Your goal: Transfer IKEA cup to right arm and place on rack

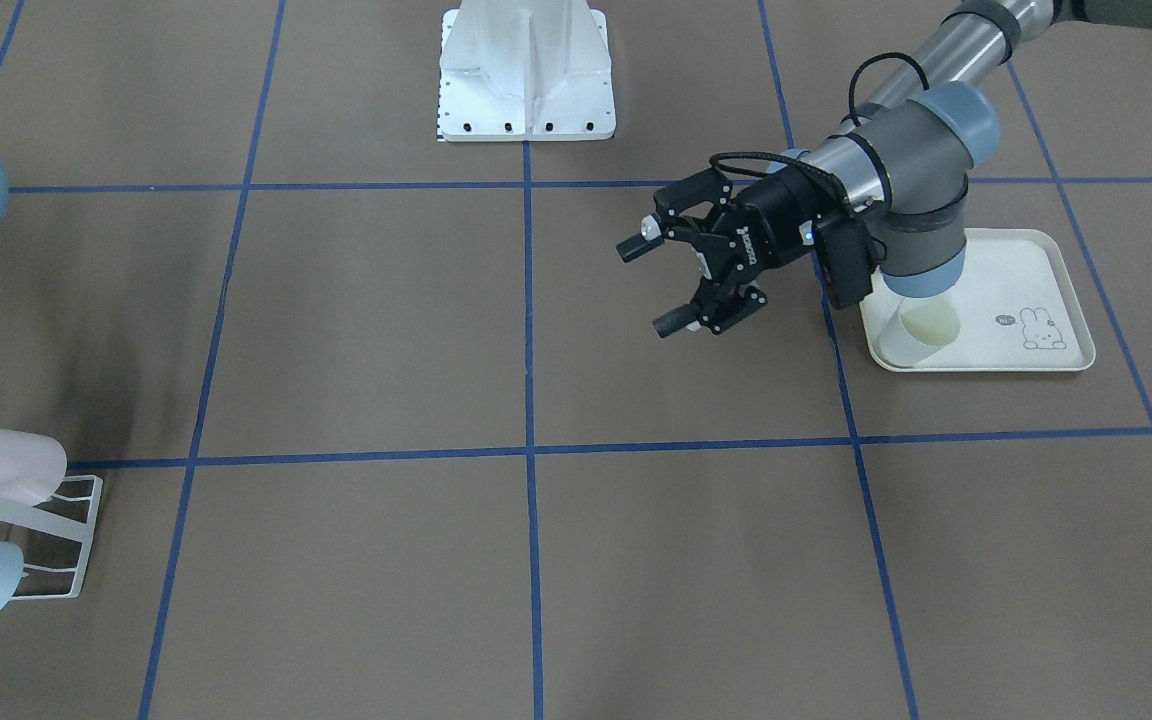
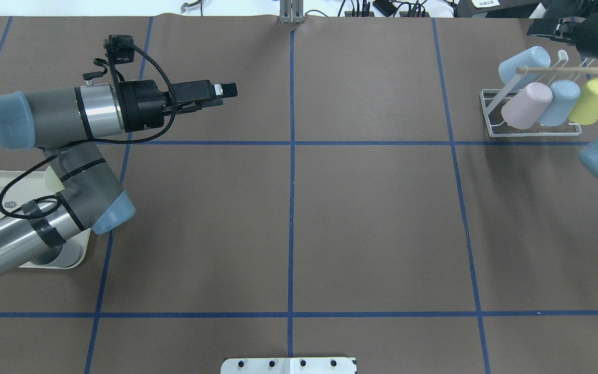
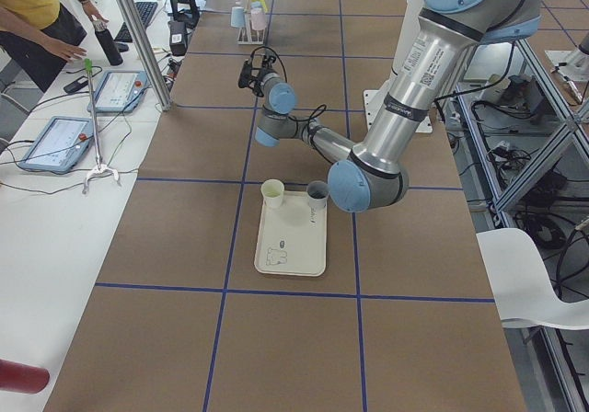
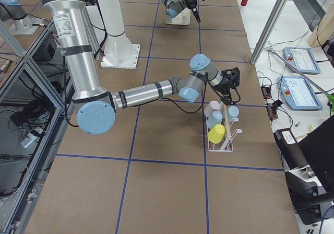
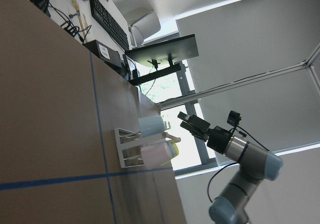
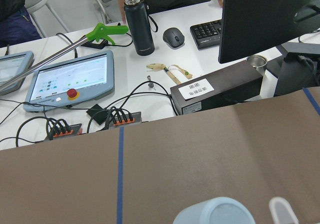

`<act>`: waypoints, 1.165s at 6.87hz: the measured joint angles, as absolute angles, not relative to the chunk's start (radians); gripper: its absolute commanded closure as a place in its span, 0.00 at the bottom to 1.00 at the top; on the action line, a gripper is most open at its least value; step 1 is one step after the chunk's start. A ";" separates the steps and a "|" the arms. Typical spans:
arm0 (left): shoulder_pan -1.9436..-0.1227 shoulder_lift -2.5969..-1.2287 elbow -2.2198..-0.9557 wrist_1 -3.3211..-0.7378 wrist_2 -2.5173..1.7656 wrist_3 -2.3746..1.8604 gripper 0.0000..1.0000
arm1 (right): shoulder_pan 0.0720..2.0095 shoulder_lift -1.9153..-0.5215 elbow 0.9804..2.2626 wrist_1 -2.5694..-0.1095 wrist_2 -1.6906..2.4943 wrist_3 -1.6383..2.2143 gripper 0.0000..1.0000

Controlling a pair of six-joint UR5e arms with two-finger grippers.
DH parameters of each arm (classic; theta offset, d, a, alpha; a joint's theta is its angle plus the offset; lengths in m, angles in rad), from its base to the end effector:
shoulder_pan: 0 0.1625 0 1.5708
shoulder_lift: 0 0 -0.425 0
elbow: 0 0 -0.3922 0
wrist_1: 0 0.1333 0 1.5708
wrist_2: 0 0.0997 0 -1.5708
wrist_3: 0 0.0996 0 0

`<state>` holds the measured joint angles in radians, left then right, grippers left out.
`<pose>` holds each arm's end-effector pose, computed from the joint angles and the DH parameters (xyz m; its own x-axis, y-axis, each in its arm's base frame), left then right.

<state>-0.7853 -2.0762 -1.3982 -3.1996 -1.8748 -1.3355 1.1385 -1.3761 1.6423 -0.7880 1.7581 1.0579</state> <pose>0.3698 -0.5160 0.2779 -0.1503 0.4648 -0.8725 0.5285 0.7837 0.3264 -0.1451 -0.5885 0.4386 0.5865 0.1204 0.8009 -0.6159 0.7085 0.3445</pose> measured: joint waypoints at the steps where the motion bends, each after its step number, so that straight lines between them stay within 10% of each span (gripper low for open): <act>1: -0.856 -2.051 -1.399 -3.118 -1.918 -1.151 0.00 | 1.133 -1.436 1.735 -0.806 1.774 1.073 0.00; 8: -1.082 -1.753 -1.469 -2.607 -1.961 -0.661 0.00 | 1.022 -1.546 1.892 -0.816 1.810 1.206 0.00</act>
<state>-1.0818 -1.7533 -1.4688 -2.6070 -1.9607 -0.6610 1.0223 -1.5460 1.8922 -0.8156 1.8097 1.2057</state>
